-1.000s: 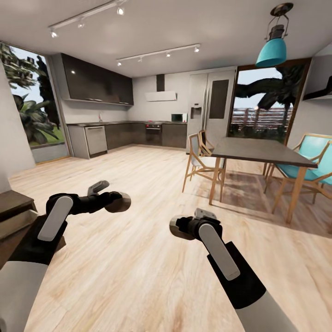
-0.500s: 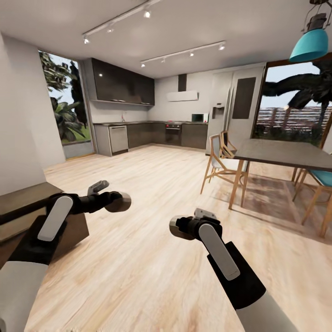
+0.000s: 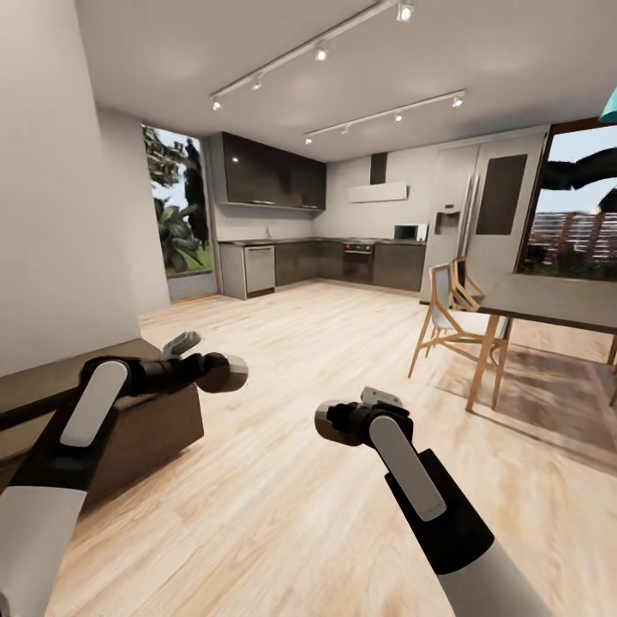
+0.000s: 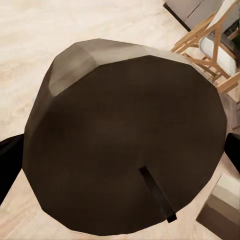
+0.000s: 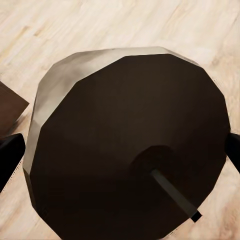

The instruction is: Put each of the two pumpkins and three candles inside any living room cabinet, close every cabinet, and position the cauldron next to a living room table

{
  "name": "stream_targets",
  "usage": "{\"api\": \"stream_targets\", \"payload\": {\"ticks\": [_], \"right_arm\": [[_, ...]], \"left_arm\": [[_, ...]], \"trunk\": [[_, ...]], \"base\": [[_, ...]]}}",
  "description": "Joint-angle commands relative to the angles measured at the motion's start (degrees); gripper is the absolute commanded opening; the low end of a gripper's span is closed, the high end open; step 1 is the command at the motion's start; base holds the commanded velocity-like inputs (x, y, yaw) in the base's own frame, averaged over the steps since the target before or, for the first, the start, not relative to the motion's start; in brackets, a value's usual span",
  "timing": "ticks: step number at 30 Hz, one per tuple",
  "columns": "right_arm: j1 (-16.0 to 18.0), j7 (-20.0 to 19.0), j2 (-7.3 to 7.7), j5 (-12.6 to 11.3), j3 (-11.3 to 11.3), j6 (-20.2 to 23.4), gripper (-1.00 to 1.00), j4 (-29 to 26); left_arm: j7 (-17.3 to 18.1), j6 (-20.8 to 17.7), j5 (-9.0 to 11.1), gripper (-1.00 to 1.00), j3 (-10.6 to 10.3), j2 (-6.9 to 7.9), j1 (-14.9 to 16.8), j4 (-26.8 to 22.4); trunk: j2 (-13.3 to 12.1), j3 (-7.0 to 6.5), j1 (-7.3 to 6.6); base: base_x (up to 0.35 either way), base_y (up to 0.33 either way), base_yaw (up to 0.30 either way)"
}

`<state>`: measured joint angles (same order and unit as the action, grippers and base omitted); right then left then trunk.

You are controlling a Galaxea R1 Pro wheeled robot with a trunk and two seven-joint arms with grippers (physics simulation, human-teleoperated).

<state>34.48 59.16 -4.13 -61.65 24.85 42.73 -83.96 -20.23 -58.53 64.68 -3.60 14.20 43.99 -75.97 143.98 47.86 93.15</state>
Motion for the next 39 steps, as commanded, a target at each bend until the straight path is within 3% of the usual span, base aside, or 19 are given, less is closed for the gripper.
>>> {"api": "stream_targets", "payload": {"ticks": [1, 13, 39], "right_arm": [[0.1, 0.6, 0.00, -0.4, 0.0, 0.3, -1.00, -0.1], [0.1, 0.7, 0.00, -0.4, 0.0, 0.3, -1.00, -0.1], [0.1, 0.6, -0.01, -0.3, 0.1, 0.3, -1.00, 1.1]], "left_arm": [[-0.6, 0.0, 0.9, -1.00, 0.1, 0.04, 0.0, 0.0], [-0.8, -1.5, 1.0, -1.00, 3.2, 0.09, 0.1, 2.0], [-1.6, -1.5, 0.7, -1.00, 3.2, 0.04, 0.1, 2.1]], "trunk": [[0.0, -0.16, -0.03], [-0.1, -2.82, -0.34], [-0.5, -8.58, -1.01]], "base": [[0.000, 0.000, 0.289], [-0.154, 0.000, 0.289], [-0.012, 0.000, 0.289]]}}
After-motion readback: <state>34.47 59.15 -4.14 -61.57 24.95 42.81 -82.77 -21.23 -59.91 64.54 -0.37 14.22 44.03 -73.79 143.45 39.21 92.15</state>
